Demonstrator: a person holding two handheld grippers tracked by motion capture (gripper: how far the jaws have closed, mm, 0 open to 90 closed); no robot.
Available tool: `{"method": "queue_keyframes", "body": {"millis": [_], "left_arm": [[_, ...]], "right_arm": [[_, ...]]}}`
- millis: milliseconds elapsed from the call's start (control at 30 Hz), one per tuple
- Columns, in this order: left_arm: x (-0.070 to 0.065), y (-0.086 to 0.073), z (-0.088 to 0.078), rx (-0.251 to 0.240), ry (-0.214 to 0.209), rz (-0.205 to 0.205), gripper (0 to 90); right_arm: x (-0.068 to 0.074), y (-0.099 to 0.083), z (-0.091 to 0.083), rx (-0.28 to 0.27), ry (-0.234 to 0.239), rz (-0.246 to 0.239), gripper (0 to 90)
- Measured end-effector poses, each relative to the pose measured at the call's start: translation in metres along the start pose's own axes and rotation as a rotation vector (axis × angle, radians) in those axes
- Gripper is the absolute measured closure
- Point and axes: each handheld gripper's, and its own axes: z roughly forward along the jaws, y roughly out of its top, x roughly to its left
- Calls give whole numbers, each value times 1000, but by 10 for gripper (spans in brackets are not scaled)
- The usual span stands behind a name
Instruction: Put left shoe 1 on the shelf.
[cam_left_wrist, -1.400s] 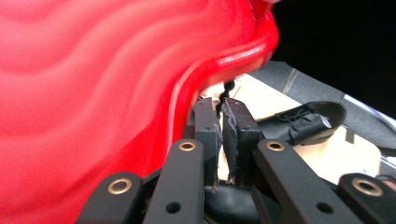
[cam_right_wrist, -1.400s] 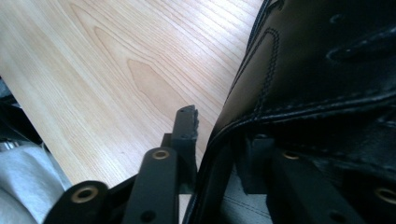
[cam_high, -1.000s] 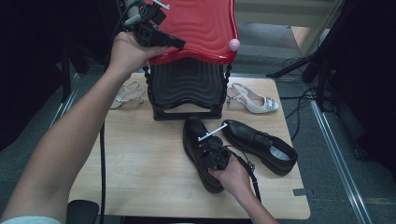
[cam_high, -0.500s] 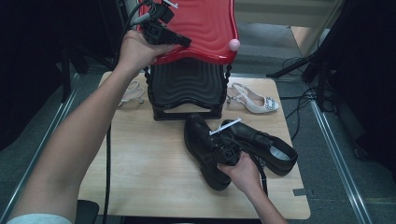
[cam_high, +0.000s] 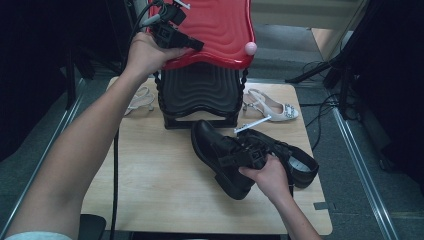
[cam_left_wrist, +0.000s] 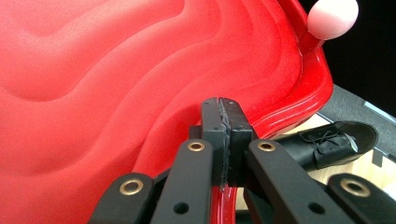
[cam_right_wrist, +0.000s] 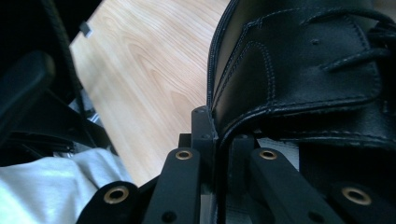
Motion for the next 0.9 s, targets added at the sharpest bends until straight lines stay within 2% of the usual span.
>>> {"method": "queue_keyframes", "body": {"millis": [167,267,333,467,567,600,633,733,833,900], "left_arm": [[0,-1,-1,-5,2,-20,900],[-2,-1,-2,2,14,-19,900],[-3,-2,-4,10,39,-9,900],[0,-4,-7,14,30,-15,900],[3,-5,-8,13,17,-25,900],[3,-6,-8,12,18,-25,900],[3,-6,-9,11,18,-24,900],[4,-7,-9,9,15,-27,900],[4,-6,-9,15,17,-29,900],[4,-6,-9,16,17,-30,900]], "right_arm": [[7,7,-13,-13,16,-19,866],[13,18,-26,-34,30,-38,866],[15,24,-31,-42,22,-46,866],[19,38,-39,-62,8,-59,866],[21,47,-41,-70,4,-60,866],[22,57,-41,-78,-9,-66,866],[22,57,-41,-78,-9,-66,866],[22,73,-40,-98,-21,-74,866],[19,93,-35,-147,-38,-79,866],[18,99,-32,-159,-40,-76,866]]}}
